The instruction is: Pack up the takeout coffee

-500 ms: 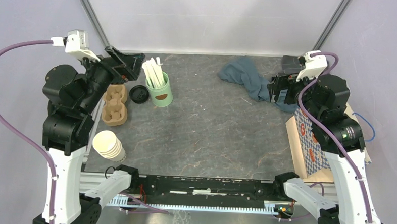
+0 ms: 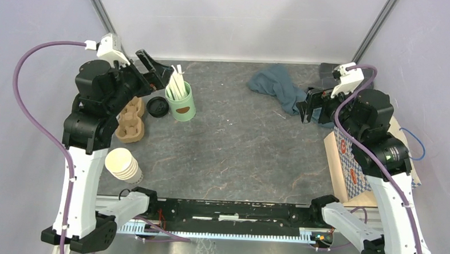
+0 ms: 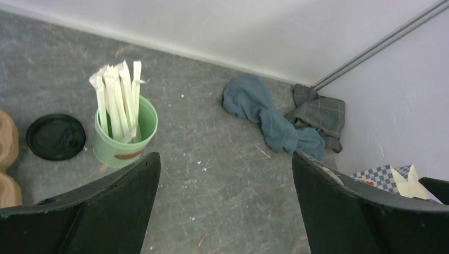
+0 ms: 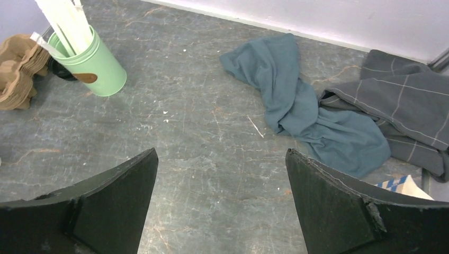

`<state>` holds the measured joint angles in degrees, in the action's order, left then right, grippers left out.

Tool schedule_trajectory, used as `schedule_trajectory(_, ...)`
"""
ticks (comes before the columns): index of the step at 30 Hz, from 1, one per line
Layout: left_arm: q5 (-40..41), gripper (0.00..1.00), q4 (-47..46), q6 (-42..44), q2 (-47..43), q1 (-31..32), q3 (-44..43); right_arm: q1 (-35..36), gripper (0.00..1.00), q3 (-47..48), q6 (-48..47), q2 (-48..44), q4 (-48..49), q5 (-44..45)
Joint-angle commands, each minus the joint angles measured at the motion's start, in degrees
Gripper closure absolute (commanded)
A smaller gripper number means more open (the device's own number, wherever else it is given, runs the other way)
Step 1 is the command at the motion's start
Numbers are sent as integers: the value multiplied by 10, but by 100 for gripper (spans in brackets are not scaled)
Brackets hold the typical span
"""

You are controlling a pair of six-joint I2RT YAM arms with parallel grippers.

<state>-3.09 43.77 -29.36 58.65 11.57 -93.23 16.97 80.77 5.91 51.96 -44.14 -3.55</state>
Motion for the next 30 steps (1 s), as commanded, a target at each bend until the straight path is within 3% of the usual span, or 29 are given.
schedule_trajectory(1, -2, 0, 54, -34, 8, -5, 4, 8, 2, -20, -2, -13, 30, -32)
schedule_trajectory(8, 35, 0, 183, -48, 29, -6, 16, 30, 2, -52, 1, -15, 41, -62)
schedule_trajectory(15, 286, 0, 392, -184, 67, -6, 12, 56, 2, -69, 2, -12, 49, -67)
schedule_trajectory(20, 307, 4, 402, -248, 4, -53, 122, 72, 2, -87, -5, -13, 54, -67)
schedule_trajectory(24, 314, 7, 403, -244, 17, -99, 167, 85, 2, -98, -14, -13, 54, -56)
schedule_trajectory(30, 366, 30, 402, -253, 42, -157, 191, 118, 2, -97, -39, -9, 51, -34)
